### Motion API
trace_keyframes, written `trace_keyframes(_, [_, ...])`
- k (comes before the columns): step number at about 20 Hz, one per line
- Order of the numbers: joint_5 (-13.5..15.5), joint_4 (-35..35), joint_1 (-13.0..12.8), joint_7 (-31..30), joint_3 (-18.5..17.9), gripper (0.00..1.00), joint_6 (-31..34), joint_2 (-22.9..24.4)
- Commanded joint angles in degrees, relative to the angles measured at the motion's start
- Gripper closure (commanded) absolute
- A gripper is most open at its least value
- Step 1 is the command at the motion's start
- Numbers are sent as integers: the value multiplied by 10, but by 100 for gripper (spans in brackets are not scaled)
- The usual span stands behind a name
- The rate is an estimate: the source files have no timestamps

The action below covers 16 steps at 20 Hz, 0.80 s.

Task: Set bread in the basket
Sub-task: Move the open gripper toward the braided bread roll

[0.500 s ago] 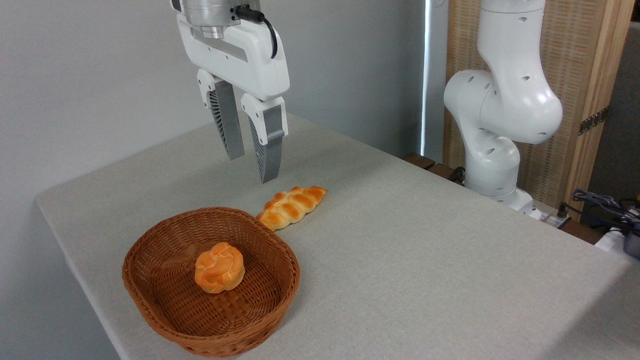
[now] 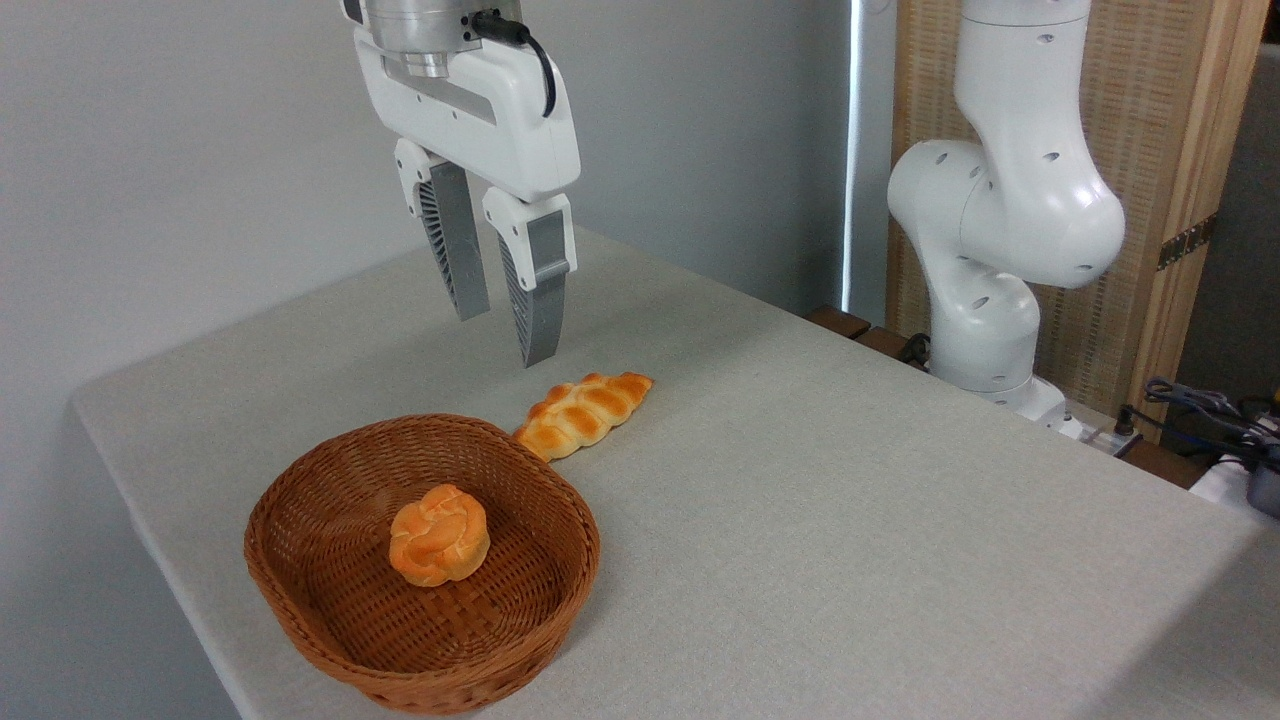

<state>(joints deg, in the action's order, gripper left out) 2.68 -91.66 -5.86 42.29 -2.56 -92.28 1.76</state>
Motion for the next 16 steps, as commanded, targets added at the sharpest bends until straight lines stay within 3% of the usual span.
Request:
trace_keyframes(1, [0, 10, -3, -1, -4, 0, 19, 0])
trace_keyframes(6, [30, 10, -2, -2, -5, 0, 31, 1])
trace_keyframes(16, [32, -8, -8, 1, 15, 0, 57, 2])
